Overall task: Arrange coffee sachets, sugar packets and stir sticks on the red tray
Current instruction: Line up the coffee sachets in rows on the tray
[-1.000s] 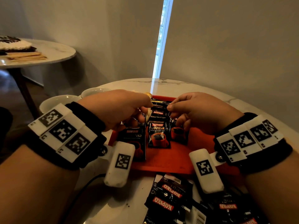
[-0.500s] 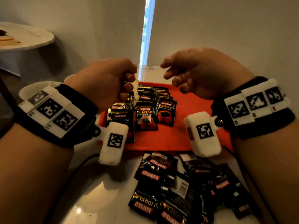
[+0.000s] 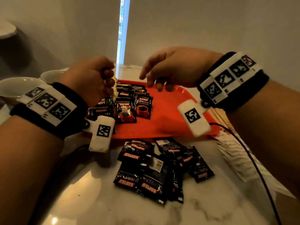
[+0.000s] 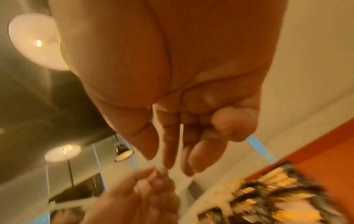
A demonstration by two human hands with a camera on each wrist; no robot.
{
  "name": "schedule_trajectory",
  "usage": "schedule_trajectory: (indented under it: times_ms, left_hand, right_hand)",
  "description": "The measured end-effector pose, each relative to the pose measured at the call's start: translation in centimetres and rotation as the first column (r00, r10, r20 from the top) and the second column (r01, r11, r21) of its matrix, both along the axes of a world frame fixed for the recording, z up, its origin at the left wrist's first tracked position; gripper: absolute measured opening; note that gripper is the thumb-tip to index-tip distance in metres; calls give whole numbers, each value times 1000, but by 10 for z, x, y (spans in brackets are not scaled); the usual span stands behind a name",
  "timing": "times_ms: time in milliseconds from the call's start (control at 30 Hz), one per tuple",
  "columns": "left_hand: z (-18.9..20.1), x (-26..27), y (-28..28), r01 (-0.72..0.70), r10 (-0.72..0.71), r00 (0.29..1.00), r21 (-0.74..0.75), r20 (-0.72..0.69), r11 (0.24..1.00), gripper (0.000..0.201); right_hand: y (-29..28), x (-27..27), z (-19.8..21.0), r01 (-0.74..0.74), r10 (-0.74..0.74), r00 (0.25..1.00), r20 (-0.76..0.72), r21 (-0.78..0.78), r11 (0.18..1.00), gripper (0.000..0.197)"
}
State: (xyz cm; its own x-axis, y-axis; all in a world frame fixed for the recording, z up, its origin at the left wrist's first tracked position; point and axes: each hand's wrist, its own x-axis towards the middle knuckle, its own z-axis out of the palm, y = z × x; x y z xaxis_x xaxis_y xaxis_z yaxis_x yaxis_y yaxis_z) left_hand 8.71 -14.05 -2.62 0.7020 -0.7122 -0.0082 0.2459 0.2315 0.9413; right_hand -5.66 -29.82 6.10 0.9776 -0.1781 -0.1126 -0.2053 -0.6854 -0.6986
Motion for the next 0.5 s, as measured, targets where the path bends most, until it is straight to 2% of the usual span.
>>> schedule_trajectory:
  times_ms: [67, 167, 333, 500]
  left_hand:
    - [1, -3, -1, 21, -21, 1000, -2, 6, 1000, 19]
    - [2, -9, -1, 42, -42, 999, -20, 2, 999, 20]
    - [1, -25, -5, 65, -65, 998, -32, -15, 997, 21]
    - [1, -40, -9, 109, -115, 990, -72, -80, 991, 19]
  right_hand:
    - [-2, -23, -12, -85, 77, 993, -89, -86, 993, 17]
    - [-5, -63, -32, -206, 154, 951, -269, -175, 963, 32]
    - [-1, -107, -55, -200, 95, 912, -398, -231, 952, 63]
    - [11, -119, -73, -294, 70, 875, -479, -411, 863, 96]
